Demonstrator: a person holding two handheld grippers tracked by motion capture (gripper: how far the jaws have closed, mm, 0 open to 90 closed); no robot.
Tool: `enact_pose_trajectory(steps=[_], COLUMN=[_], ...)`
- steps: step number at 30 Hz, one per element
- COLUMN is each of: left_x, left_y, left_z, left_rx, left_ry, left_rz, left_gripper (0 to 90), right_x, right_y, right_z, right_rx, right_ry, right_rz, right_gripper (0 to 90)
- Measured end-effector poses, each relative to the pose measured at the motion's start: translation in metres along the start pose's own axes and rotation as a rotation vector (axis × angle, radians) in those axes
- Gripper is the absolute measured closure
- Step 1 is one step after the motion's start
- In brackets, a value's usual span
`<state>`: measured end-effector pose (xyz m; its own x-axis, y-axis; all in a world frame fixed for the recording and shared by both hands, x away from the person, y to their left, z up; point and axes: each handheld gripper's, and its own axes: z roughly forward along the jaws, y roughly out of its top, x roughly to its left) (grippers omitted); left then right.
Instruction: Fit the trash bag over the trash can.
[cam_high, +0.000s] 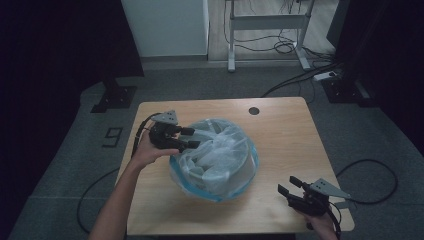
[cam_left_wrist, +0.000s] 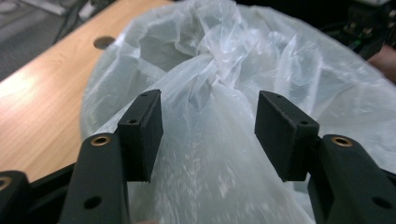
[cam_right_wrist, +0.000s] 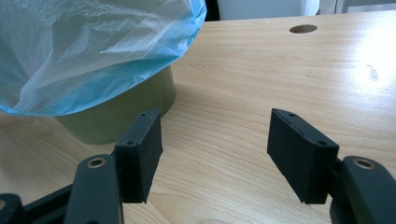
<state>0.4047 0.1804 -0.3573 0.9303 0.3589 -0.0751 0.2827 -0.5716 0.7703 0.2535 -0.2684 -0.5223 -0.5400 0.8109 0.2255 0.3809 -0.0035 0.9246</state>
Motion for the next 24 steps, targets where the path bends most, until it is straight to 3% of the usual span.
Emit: enact_pose_trajectory(steps=[9,12,15,17,19,24], left_x=[-0.003,-0.004,-0.004,-0.006,-0.007,-0.007], left_y=[0.013,0.015,0.015,0.015,0.015,0.017], left_z=[0.025,0.03,0.03,0.03,0.026,0.006], left_rx=[0.203,0.246,0.26,0.261,0.229,0.087], left_ry=[0.012,0.039,0.044,0.053,0.056,0.016], left_rz=[0.053,0.055,0.049,0.056,0.058,0.052], left_gripper=[43.0,43.9,43.8,43.5,43.1,42.5], right_x=[0.0,0.0,0.0,0.0,-0.001,-0.001], right_y=[0.001,0.001,0.001,0.001,0.001,0.001], right_z=[-0.001,-0.002,-0.002,-0.003,-0.003,-0.002], right_rx=[0.005,0.005,0.005,0.004,0.006,0.006], right_ry=[0.0,0.002,0.001,0.0,-0.001,-0.005], right_rz=[0.004,0.001,0.001,0.002,0.002,0.005], right_gripper=[35.1,35.1,35.2,35.2,35.2,35.2])
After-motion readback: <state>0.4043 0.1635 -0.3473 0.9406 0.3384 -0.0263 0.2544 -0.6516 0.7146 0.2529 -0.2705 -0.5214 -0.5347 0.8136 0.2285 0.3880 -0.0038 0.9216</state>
